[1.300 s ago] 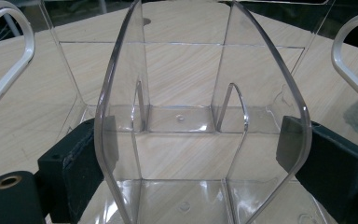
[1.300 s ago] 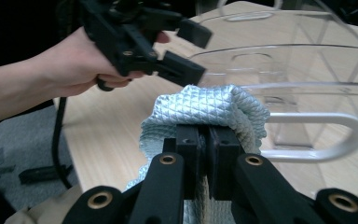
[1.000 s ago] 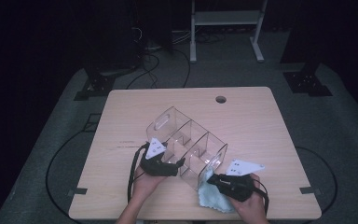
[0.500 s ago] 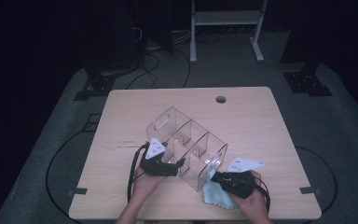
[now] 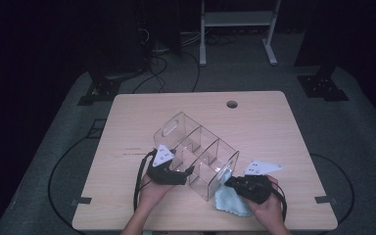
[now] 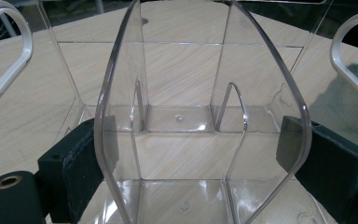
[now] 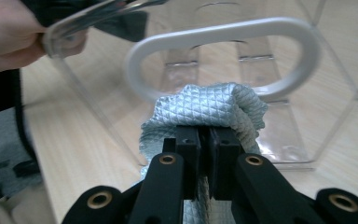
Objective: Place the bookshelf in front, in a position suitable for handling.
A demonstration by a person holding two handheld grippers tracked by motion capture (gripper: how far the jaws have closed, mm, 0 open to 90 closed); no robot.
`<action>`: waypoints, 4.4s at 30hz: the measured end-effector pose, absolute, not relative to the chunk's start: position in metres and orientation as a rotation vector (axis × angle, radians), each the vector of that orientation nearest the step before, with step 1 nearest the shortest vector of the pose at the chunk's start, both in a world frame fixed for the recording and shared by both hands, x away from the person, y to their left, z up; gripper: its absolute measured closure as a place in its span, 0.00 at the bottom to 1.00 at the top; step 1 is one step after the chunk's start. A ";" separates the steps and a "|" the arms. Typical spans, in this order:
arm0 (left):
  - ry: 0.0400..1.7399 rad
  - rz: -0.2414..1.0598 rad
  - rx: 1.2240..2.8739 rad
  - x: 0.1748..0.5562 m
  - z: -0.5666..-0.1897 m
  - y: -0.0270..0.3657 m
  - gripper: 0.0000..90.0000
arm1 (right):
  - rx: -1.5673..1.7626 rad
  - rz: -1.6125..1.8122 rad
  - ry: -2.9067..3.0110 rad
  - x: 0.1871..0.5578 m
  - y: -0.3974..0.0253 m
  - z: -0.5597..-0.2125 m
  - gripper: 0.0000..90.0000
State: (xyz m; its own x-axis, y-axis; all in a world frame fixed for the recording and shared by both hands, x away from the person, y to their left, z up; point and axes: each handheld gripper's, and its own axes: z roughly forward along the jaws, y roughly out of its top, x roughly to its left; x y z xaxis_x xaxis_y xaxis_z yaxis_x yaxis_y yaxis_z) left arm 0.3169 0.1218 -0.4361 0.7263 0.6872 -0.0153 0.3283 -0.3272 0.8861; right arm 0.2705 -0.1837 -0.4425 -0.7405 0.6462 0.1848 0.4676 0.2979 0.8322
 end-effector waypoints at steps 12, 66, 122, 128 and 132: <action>0.774 0.448 1.932 0.317 -0.436 0.122 0.10 | 1.099 1.438 2.320 0.283 -0.197 -0.439 0.94; 0.761 0.438 1.936 0.316 -0.437 0.120 0.10 | 0.994 1.498 2.325 0.270 -0.183 -0.426 0.94; 0.756 0.437 1.941 0.316 -0.437 0.119 0.10 | 0.916 1.488 2.379 0.253 -0.181 -0.417 0.95; 0.762 0.431 1.937 0.315 -0.437 0.118 0.10 | 0.890 1.474 2.377 0.250 -0.181 -0.413 0.95; 0.762 0.432 1.937 0.315 -0.437 0.118 0.10 | 0.896 1.478 2.376 0.249 -0.183 -0.412 0.95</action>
